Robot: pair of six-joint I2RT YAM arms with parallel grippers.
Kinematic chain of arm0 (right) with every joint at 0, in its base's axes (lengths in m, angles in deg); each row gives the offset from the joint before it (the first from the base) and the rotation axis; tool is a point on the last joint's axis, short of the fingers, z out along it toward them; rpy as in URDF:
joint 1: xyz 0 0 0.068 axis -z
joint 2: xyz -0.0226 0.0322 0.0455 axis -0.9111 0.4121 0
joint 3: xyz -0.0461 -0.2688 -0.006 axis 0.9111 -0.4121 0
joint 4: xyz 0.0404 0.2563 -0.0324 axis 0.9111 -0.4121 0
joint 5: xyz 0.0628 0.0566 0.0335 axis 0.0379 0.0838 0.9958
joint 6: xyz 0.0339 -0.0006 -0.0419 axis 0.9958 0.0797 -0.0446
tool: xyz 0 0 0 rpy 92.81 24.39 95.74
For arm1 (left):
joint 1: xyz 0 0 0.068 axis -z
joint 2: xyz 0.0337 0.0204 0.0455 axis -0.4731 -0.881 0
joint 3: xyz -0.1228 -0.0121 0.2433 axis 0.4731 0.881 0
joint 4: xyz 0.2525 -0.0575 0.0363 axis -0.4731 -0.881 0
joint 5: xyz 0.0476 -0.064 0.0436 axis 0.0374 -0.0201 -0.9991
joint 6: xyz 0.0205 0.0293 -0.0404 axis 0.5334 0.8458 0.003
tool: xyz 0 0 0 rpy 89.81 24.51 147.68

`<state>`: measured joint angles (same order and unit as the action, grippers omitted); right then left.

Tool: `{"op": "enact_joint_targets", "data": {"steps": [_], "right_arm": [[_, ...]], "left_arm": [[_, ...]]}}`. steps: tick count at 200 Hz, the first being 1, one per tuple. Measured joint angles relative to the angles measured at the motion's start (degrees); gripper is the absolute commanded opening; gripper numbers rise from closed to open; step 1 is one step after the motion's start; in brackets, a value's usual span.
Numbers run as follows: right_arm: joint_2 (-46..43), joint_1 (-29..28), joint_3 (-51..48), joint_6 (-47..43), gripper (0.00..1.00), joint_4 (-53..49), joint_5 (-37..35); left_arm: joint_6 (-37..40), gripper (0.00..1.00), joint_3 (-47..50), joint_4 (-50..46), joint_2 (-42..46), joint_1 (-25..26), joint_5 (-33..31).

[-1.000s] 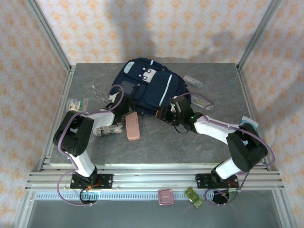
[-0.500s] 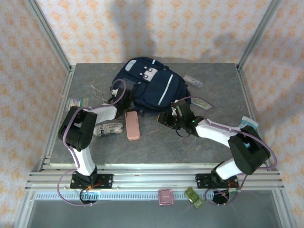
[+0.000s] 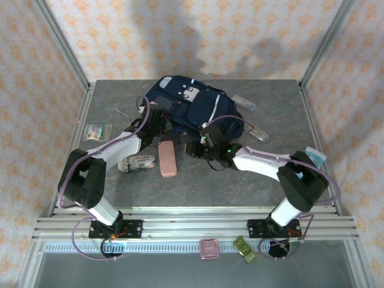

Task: Pack books, pencil case, and school supplies into a backpack

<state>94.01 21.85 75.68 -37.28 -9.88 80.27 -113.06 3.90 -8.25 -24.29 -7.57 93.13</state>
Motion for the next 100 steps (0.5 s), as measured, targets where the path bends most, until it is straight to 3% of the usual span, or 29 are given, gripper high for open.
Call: {"op": "enact_joint_targets", "data": {"steps": [62,100], "right_arm": [[8.5,-0.9,9.9,0.0,0.42,-0.5,-13.4],[11.8,-1.2,13.8,0.9,0.34,-2.3,-19.6]], "left_arm": [[-2.0,0.00,0.0,-0.5,0.3,0.9,0.3],[-3.0,0.00,0.0,-0.4,0.5,1.1,0.8]]}}
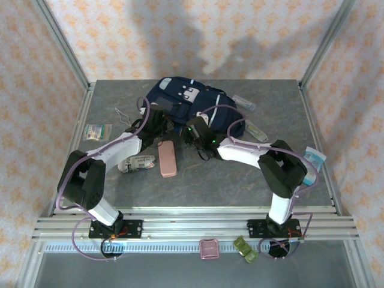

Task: Pack books, pencil case, and school supplies into a backpack

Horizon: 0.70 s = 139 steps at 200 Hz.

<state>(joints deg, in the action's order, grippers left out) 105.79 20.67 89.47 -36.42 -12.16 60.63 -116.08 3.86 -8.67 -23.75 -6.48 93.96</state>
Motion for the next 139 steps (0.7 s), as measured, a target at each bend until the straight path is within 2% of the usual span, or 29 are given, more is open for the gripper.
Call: {"op": "enact_joint_targets", "data": {"steps": [10,22,46,59,69,87,103,139], "right_arm": [[1.3,-0.1,1.2,0.0,0.31,-0.6,-1.0],[2.6,-0.3,2.4,0.3,0.00,-1.7,-2.4],[3.9,-0.6,3.4,0.4,0.00,-2.4,-3.8],[3.9,-0.6,3.4,0.6,0.05,-2.4,-4.1],[3.9,-0.6,3.4,0.7,0.00,-2.3,-4.2],[3.9,-0.6,3.4,0.7,0.00,-2.2,-4.2],[3.9,-0.6,3.4,0.5,0.16,-2.2,-4.2],[4.0,-0.6,3.4,0.0,0.24,-2.2,-3.8]], "left_arm": [[0.0,0.00,0.0,0.0,0.0,0.0,0.0],[0.0,0.00,0.0,0.1,0.0,0.0,0.1],[0.0,0.00,0.0,0.1,0.0,0.0,0.3],[0.0,0.00,-0.2,0.0,0.0,0.0,0.4],[0.0,0.00,-0.4,0.0,0.0,0.0,0.5],[0.0,0.00,-0.5,0.0,0.0,0.0,0.5],[0.0,0.00,-0.6,-0.1,0.0,0.0,0.5],[0.0,0.00,-0.9,-0.2,0.0,0.0,0.9]]}}
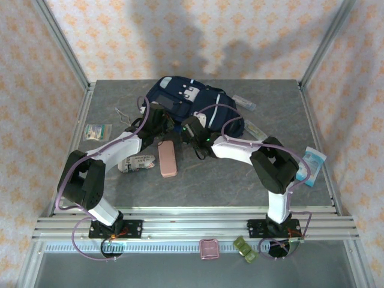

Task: Pack books, pencil case, and school supplies into a backpack

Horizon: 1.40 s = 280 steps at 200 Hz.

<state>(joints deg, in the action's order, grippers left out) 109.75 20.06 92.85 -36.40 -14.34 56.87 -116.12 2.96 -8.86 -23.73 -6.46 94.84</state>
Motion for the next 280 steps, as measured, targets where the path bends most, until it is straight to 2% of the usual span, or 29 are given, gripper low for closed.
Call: {"op": "enact_joint_targets", "data": {"steps": [47,83,94,129,160,280], "right_arm": [[0.3,0.0,0.5,-0.1,0.21,-0.3,-0.4],[0.3,0.0,0.3,-0.5,0.30,0.0,-0.5],[0.1,0.0,-0.4,-0.6,0.30,0.7,-0.4],[-1.2,0.0,-2.9,-1.4,0.10,2.0,-0.7],[-1.2,0.0,-3.0,-1.7,0.28,2.1,-0.4],[-4.8,0.0,-7.7,-1.5,0.30,2.3,0.0]], "left_arm": [[0.0,0.00,-1.4,-1.3,0.0,0.0,0.4],[0.0,0.00,-1.7,-1.7,0.0,0.0,0.4],[0.0,0.00,-1.8,-2.0,0.0,0.0,0.5],[0.0,0.00,-2.0,-2.6,0.0,0.1,1.3],[0.0,0.00,-2.0,-2.6,0.0,0.2,1.2],[0.0,0.00,-2.4,-2.3,0.0,0.3,1.4]]}}
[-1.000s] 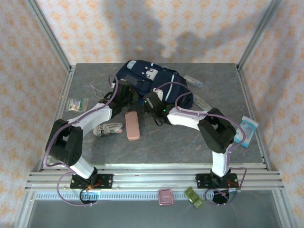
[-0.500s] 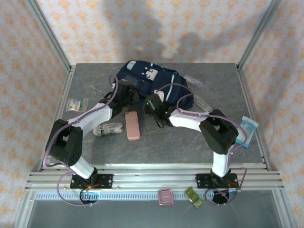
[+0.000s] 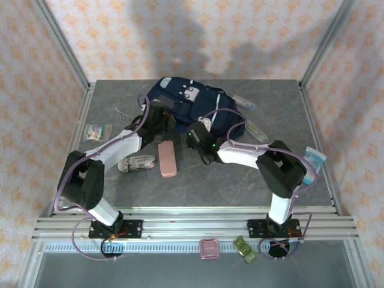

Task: Pack books, pencil case, and school supplies into a backpack

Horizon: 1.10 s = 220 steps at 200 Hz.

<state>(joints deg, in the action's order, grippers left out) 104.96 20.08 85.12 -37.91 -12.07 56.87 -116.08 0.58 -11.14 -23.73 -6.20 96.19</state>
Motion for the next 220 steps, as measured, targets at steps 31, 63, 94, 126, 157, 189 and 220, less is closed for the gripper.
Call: {"op": "enact_joint_targets", "data": {"steps": [31,63,94,126,157,189,220], "right_arm": [[0.1,0.0,0.7,0.0,0.30,-0.8,-1.2],[1.2,0.0,4.1,-0.7,0.30,-3.6,-2.7],[2.9,0.4,7.7,-1.8,0.15,-5.9,-2.8],[3.8,0.5,8.9,-2.8,0.00,-6.4,-2.5],[3.8,0.6,9.0,-2.9,0.00,-6.5,-2.5],[3.8,0.8,9.0,-2.5,0.00,-6.6,-2.0],[3.3,1.1,8.4,-2.3,0.00,-7.2,-0.1]], "left_arm": [[0.0,0.00,0.0,0.1,0.0,0.0,0.4],[0.0,0.00,0.0,1.1,0.0,0.0,0.3],[0.0,0.00,0.0,1.4,0.0,0.0,0.3],[0.0,0.00,0.0,1.7,0.0,0.0,0.3],[0.0,0.00,0.0,1.7,0.0,0.0,0.3],[0.0,0.00,0.0,1.7,0.0,0.0,0.3],[0.4,0.00,0.0,1.5,0.0,0.0,-0.3]]}}
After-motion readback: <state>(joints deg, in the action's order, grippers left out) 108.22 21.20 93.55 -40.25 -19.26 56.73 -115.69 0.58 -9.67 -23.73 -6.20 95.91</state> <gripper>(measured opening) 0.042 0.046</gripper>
